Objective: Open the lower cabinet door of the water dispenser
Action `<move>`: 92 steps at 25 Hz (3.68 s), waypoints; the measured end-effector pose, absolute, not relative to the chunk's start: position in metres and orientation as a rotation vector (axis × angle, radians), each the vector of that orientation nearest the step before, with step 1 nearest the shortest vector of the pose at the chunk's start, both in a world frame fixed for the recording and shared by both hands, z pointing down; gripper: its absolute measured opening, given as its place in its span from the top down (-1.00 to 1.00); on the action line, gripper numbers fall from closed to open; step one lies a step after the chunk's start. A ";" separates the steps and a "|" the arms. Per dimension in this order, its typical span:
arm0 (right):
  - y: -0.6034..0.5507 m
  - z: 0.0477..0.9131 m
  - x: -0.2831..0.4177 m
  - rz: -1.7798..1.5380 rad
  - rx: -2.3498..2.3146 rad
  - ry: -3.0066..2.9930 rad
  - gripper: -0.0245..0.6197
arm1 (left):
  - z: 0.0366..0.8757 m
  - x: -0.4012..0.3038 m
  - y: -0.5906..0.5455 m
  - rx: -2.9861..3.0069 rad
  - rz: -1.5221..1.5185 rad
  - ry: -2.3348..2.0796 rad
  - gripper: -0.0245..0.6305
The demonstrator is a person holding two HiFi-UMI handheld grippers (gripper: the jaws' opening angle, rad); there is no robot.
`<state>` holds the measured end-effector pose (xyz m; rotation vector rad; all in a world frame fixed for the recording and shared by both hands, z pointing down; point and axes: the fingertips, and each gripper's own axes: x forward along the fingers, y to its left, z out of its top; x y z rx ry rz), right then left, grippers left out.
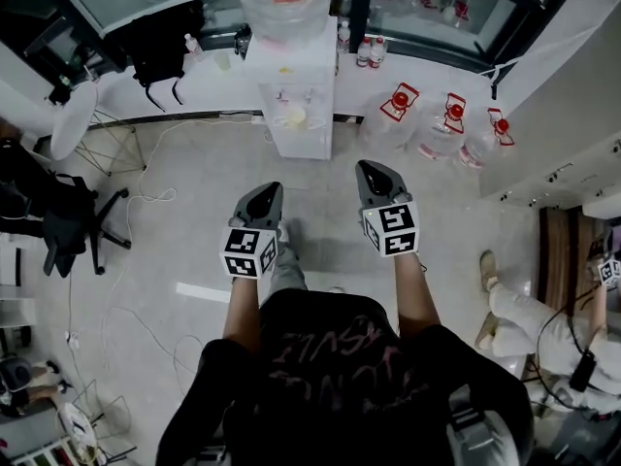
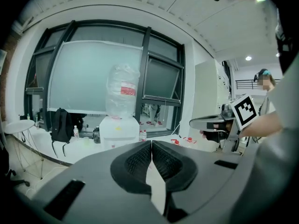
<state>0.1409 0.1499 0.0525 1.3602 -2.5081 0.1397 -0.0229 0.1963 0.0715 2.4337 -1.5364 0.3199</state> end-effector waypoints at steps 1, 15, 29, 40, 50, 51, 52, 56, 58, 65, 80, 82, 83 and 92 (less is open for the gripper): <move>0.140 0.055 0.138 0.145 1.374 -2.502 0.88 | 0.074 -0.027 0.185 2.436 0.316 -1.526 0.87; -0.017 0.096 0.059 0.263 1.515 -2.403 0.88 | 0.117 -0.119 0.009 2.426 0.346 -1.373 0.87; -0.084 0.141 0.043 0.382 1.657 -2.245 0.88 | 0.191 -0.138 -0.066 2.415 0.437 -1.121 0.87; -0.098 0.181 0.058 0.402 1.609 -2.259 0.88 | 0.231 -0.116 -0.070 2.402 0.519 -1.064 0.87; -0.112 0.238 0.081 0.445 1.540 -2.297 0.88 | 0.267 -0.087 -0.091 2.367 0.539 -1.159 0.87; -0.113 0.246 0.083 0.426 1.530 -2.300 0.88 | 0.271 -0.086 -0.092 2.360 0.539 -1.166 0.87; -0.112 0.254 0.083 0.412 1.518 -2.301 0.88 | 0.276 -0.085 -0.092 2.352 0.540 -1.173 0.87; -0.111 0.280 0.086 0.448 1.500 -2.298 0.88 | 0.296 -0.083 -0.093 2.320 0.540 -1.197 0.87; -0.111 0.291 0.089 0.483 1.504 -2.289 0.88 | 0.306 -0.082 -0.094 2.306 0.538 -1.205 0.87; -0.119 0.337 0.109 0.523 1.520 -2.290 0.88 | 0.348 -0.077 -0.101 2.278 0.543 -1.252 0.87; -0.128 0.438 0.133 0.566 1.503 -2.301 0.88 | 0.459 -0.059 -0.110 2.261 0.556 -1.288 0.87; -0.128 0.455 0.136 0.544 1.504 -2.321 0.88 | 0.474 -0.059 -0.110 2.261 0.558 -1.297 0.87; -0.127 0.463 0.136 0.536 1.495 -2.326 0.88 | 0.481 -0.060 -0.110 2.259 0.556 -1.302 0.87; -0.116 0.524 0.132 0.490 1.382 -2.351 0.88 | 0.541 -0.064 -0.111 2.269 0.530 -1.346 0.87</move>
